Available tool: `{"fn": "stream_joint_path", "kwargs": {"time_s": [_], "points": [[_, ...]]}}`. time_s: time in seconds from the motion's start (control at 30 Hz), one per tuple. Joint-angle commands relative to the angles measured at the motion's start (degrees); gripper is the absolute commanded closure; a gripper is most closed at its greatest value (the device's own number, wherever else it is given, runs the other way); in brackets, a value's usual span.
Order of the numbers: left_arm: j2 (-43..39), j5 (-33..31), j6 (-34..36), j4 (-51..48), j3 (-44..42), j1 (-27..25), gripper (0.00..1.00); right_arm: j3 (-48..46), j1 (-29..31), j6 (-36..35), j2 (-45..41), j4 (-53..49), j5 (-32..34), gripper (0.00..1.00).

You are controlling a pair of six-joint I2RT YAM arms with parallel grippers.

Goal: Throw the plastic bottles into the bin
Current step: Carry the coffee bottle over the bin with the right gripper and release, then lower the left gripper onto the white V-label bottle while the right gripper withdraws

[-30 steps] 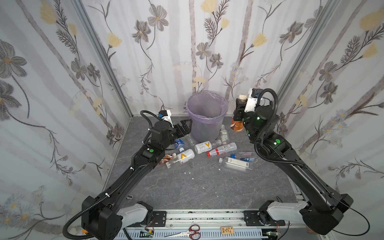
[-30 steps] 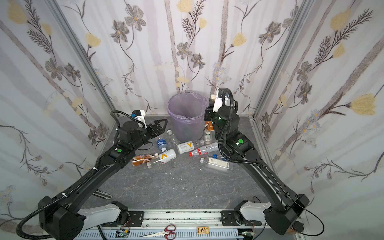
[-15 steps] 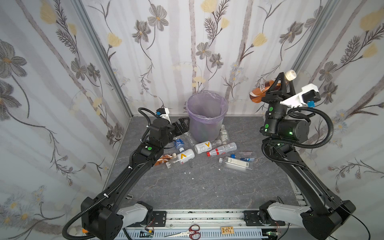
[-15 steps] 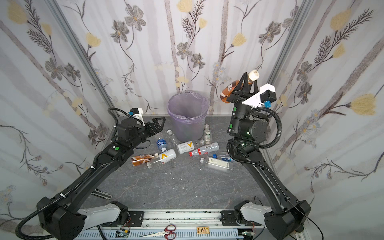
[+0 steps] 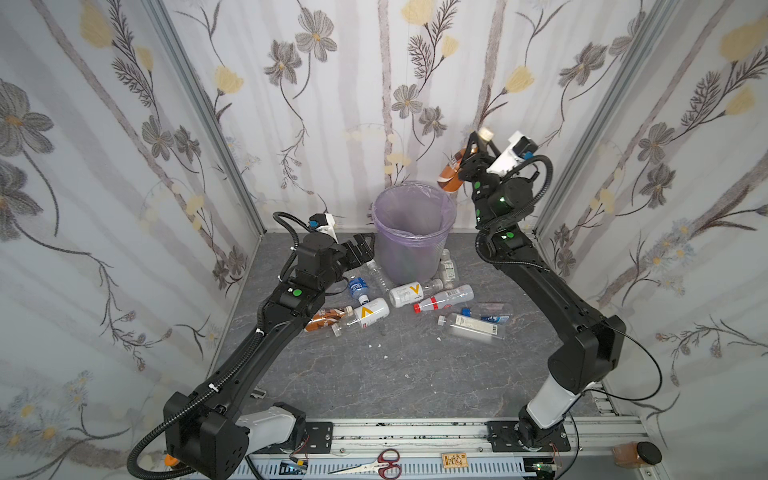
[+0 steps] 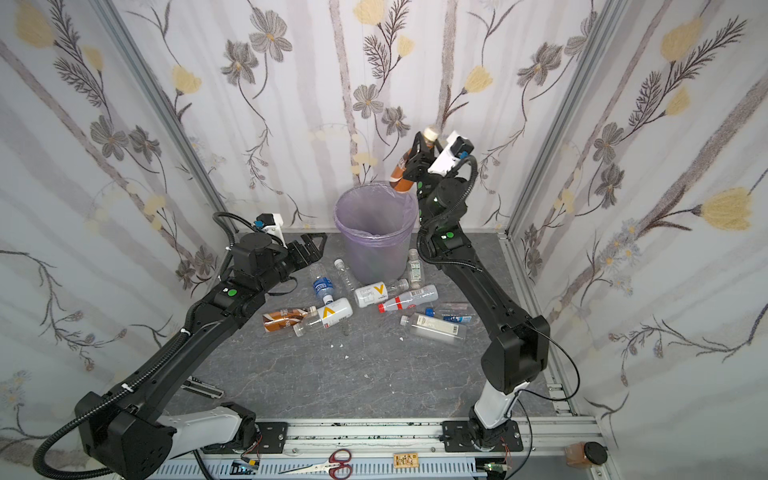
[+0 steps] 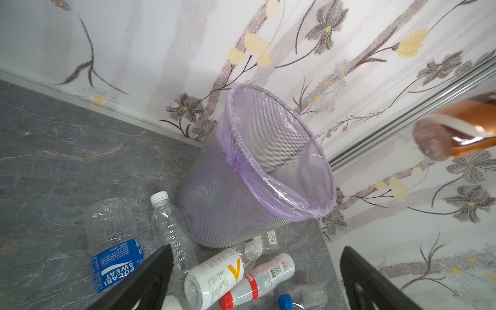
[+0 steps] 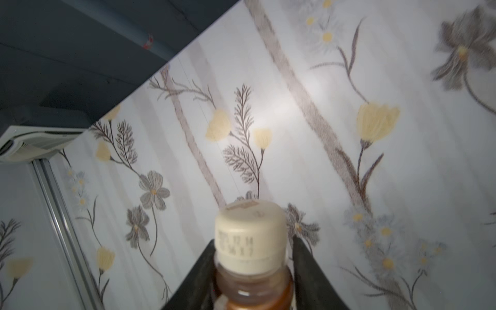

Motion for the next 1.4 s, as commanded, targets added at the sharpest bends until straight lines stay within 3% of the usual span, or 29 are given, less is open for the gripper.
{"fn": "stream_joint_path", "kwargs": {"time_s": [0.0,0.13,0.17,0.2,0.57,0.77,0.93,1.2,1.37], "points": [[-1.0,0.1,0.3,0.3,-0.5,0.5,0.0,4.3,1.5,-0.1,0.8,-7.6,-2.7,0.28],[-1.2,0.2,0.2,0.1,-0.5,0.8,0.0,5.4,1.9,-3.0,-2.2,-7.8,-1.5,0.13],[-1.0,0.3,0.1,0.1,-0.5,0.8,0.0,5.4,1.9,-3.7,-3.0,-8.0,-1.9,0.03],[-0.7,0.5,-0.1,0.1,-0.4,0.9,0.0,5.8,1.9,-4.4,-3.3,-8.8,-2.5,0.0],[-0.3,1.8,-0.8,-1.0,0.0,0.9,0.0,-1.9,1.4,-5.7,-10.7,-10.1,-2.2,0.0],[5.5,1.6,2.9,-13.3,5.1,1.9,0.0,-8.3,1.0,-7.4,-16.1,-13.8,-2.3,0.0],[6.3,1.4,3.2,-18.2,4.1,3.6,0.0,-12.2,1.0,-8.8,-19.6,-20.8,-5.5,0.0],[9.4,5.5,5.1,-25.2,0.8,3.6,0.0,-29.0,1.0,-5.8,-25.4,-20.9,-10.8,0.0],[13.5,3.3,7.4,-28.8,0.3,1.0,0.0,-37.2,1.3,-5.1,-28.2,-20.3,-12.0,0.0]]}}
